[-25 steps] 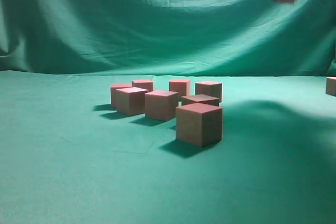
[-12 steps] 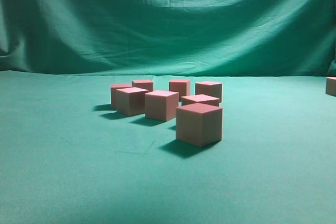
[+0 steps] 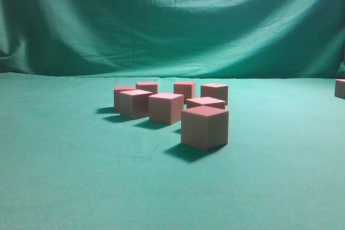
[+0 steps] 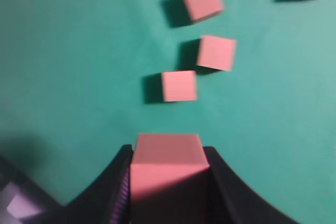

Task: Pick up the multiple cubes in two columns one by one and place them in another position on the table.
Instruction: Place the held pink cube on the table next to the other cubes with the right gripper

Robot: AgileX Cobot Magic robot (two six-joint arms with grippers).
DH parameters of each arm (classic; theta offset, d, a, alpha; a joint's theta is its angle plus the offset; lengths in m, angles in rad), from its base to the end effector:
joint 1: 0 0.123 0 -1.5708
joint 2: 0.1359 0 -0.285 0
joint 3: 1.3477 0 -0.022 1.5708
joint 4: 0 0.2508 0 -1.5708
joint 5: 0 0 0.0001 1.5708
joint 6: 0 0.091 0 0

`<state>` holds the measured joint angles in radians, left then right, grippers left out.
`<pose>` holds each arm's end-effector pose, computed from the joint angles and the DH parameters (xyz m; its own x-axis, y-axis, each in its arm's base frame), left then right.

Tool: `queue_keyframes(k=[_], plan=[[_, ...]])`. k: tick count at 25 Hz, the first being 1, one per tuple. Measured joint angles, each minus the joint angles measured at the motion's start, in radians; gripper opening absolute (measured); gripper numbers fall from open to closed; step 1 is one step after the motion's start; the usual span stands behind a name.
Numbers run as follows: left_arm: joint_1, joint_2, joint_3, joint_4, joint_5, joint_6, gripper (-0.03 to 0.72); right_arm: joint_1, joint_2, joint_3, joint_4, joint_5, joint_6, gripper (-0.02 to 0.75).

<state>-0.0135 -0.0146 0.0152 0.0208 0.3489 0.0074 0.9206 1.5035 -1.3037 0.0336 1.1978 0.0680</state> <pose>0.0529 -0.0001 0.1774 -0.2589 0.0304 -0.9654 0.0136 0.9995 0.0279 0.1760 0.2362 0.3131 -0.6472 -0.7186 -0.2544 -0.7510 0.6584 0.0508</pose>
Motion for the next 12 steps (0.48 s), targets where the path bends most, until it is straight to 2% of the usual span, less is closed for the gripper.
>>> queue_keyframes(k=[3,7,12], plan=[[0.000,0.000,0.000,0.000,0.000,0.000,0.000,0.073,0.036,0.002,0.000,-0.056,-0.026,0.262],[0.000,0.000,0.000,0.000,0.000,0.000,0.000,0.145,0.099,0.002,0.000,-0.088,-0.181,0.262],[0.000,0.000,0.000,0.000,0.000,0.000,0.000,0.175,0.174,0.002,0.000,-0.109,-0.417,0.262]])
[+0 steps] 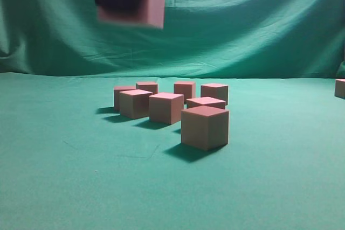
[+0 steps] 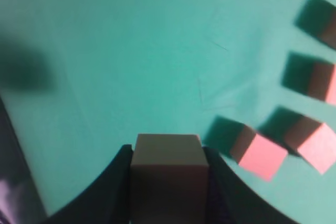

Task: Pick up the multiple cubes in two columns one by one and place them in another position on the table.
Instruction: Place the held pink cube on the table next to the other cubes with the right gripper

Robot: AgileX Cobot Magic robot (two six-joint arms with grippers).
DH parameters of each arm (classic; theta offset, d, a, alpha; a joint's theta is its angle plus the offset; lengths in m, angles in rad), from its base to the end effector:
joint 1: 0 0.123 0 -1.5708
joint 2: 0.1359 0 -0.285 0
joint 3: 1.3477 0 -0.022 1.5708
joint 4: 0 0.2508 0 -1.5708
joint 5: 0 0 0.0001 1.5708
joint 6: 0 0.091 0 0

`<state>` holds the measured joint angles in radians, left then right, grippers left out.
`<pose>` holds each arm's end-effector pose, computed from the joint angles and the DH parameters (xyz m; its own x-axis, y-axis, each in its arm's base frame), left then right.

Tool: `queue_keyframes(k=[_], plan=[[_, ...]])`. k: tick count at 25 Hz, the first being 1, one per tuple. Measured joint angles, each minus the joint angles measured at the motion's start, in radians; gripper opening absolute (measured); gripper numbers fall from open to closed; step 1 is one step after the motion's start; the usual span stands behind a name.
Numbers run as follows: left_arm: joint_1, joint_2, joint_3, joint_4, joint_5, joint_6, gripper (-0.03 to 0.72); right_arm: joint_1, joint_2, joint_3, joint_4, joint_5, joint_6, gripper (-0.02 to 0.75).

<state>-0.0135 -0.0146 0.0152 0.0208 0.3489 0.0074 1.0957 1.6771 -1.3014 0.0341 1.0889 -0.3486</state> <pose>0.0529 -0.0001 0.1774 -0.2589 0.0304 -0.9654 0.0136 0.9995 0.0279 0.1496 0.2969 0.2601 -0.1330 -0.9724 -0.1915 -0.9892 0.1422 -0.0348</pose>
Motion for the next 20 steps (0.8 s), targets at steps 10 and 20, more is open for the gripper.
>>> queue_keyframes(k=[10,20], plan=[[0.000,0.000,0.000,0.000,0.000,0.000,0.000,-0.004,0.116,0.000,-0.009,-0.107,-0.159,0.262],[0.000,0.000,0.000,0.000,0.000,0.000,0.000,-0.056,0.218,-0.015,-0.078,-0.156,-0.159,0.262]])
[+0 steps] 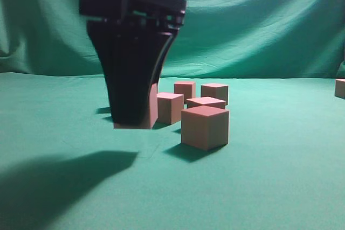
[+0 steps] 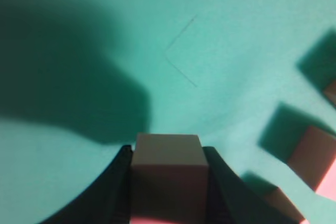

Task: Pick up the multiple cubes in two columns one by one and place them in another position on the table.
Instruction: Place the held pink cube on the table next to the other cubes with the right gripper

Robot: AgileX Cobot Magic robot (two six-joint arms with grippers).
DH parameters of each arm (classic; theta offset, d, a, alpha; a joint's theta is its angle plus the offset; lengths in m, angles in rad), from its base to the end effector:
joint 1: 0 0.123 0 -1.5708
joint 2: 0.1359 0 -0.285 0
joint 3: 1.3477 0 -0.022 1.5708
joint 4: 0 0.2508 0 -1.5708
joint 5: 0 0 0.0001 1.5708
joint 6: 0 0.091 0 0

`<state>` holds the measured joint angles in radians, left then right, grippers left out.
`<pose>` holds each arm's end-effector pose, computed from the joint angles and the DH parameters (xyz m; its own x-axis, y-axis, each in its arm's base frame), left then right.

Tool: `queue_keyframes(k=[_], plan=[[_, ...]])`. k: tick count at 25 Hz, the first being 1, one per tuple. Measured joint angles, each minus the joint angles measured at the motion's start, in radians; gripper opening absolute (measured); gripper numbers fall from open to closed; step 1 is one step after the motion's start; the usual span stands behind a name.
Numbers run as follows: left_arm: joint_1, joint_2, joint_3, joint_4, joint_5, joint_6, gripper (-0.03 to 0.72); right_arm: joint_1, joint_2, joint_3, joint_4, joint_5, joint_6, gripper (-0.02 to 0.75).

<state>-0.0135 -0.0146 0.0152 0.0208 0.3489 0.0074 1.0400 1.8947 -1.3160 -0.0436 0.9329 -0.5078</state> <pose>0.0529 -0.0001 0.1774 -0.2589 0.0304 -0.9654 0.0136 0.9995 0.0279 0.1906 0.3185 0.1895 0.0061 -0.9941 -0.1083 -0.9945 0.0053 -0.1043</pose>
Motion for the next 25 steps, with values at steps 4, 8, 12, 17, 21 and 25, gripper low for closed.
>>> queue_keyframes(k=[4,8,12,17,21,25], plan=[[0.000,0.000,0.000,0.000,0.000,0.000,0.000,0.000,0.031,-0.015,-0.002,-0.006,0.000,0.262],[0.000,0.000,0.000,0.000,0.000,0.000,0.000,0.000,0.061,-0.015,-0.002,-0.006,0.000,0.262],[0.000,0.000,0.000,0.000,0.000,0.000,0.000,0.000,0.070,-0.016,-0.002,-0.006,0.000,0.262],[0.000,0.000,0.000,0.000,0.000,0.000,0.000,0.000,0.072,-0.017,-0.002,-0.006,0.000,0.262],[0.000,0.000,0.000,0.000,0.000,0.000,0.000,0.000,0.075,-0.017,-0.002,-0.006,0.000,0.365],[0.000,0.000,0.000,0.000,0.000,0.000,0.000,0.000,0.078,-0.017,-0.002,-0.006,0.000,0.601]])
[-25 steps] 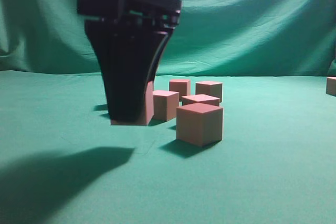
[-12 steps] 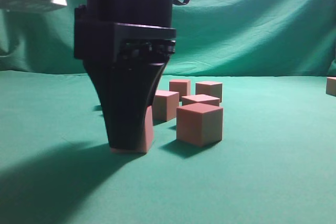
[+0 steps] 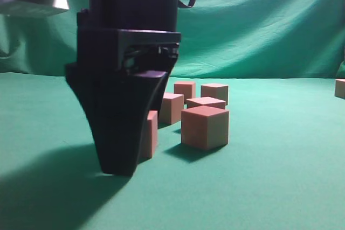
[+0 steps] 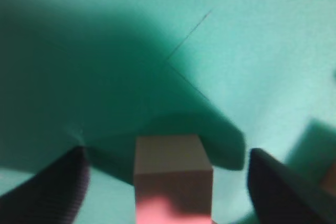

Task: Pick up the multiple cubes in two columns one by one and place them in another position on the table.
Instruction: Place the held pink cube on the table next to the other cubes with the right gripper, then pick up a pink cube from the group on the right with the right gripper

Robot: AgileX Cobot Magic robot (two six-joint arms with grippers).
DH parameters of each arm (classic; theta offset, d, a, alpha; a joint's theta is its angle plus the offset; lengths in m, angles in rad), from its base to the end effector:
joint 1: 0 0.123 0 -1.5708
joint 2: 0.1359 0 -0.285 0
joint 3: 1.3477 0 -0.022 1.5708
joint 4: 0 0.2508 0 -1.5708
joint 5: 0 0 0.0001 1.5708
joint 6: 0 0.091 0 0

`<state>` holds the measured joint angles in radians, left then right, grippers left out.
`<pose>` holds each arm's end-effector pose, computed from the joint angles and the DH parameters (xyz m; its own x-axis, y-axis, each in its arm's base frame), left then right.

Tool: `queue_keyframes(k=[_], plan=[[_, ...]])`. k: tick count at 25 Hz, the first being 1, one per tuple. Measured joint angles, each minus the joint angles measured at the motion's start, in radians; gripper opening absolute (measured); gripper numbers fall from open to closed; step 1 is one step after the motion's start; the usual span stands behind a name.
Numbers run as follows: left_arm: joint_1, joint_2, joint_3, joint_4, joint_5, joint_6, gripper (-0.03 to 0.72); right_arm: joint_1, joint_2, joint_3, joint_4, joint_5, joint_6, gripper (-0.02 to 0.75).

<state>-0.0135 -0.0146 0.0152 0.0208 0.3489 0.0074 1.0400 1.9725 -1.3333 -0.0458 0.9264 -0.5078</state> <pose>0.0529 -0.0001 0.1774 -0.2589 0.0304 -0.9654 0.0136 0.9995 0.0279 0.1949 0.3255 0.1645 0.0052 -0.9981 -0.0612 -0.9969 -0.0004 -0.0787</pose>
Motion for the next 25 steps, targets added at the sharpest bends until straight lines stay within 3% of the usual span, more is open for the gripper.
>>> queue_keyframes(k=[2,4,5,9,12,16,17,21,25], plan=[[0.000,0.000,0.000,0.000,0.000,0.000,0.000,0.000,-0.006,-0.006,0.000,0.010,0.000,0.658],[0.000,0.000,0.000,0.000,0.000,0.000,0.000,0.000,-0.021,-0.023,0.000,0.030,0.000,0.644],[0.000,0.000,0.000,0.000,0.000,0.000,0.000,0.000,-0.033,-0.039,0.000,0.046,0.000,0.685],[0.000,0.000,0.000,0.000,0.000,0.000,0.000,0.000,-0.091,-0.123,-0.004,0.139,0.012,0.670],[0.000,0.000,0.000,0.000,0.000,0.000,0.000,0.000,-0.128,-0.186,-0.009,0.238,0.033,0.568],[0.000,0.000,0.000,0.000,0.000,0.000,0.000,0.000,-0.170,-0.249,-0.033,0.292,0.072,0.571],[0.000,0.000,0.000,0.000,0.000,0.000,0.000,0.000,-0.188,-0.251,-0.050,0.294,0.082,0.530],[0.000,0.000,0.000,0.000,0.000,0.000,0.000,-0.030,-0.279,-0.251,-0.189,0.307,0.129,0.545],[0.000,0.000,0.000,0.000,0.000,0.000,0.000,-0.172,-0.376,-0.251,-0.321,0.310,0.280,0.545]])
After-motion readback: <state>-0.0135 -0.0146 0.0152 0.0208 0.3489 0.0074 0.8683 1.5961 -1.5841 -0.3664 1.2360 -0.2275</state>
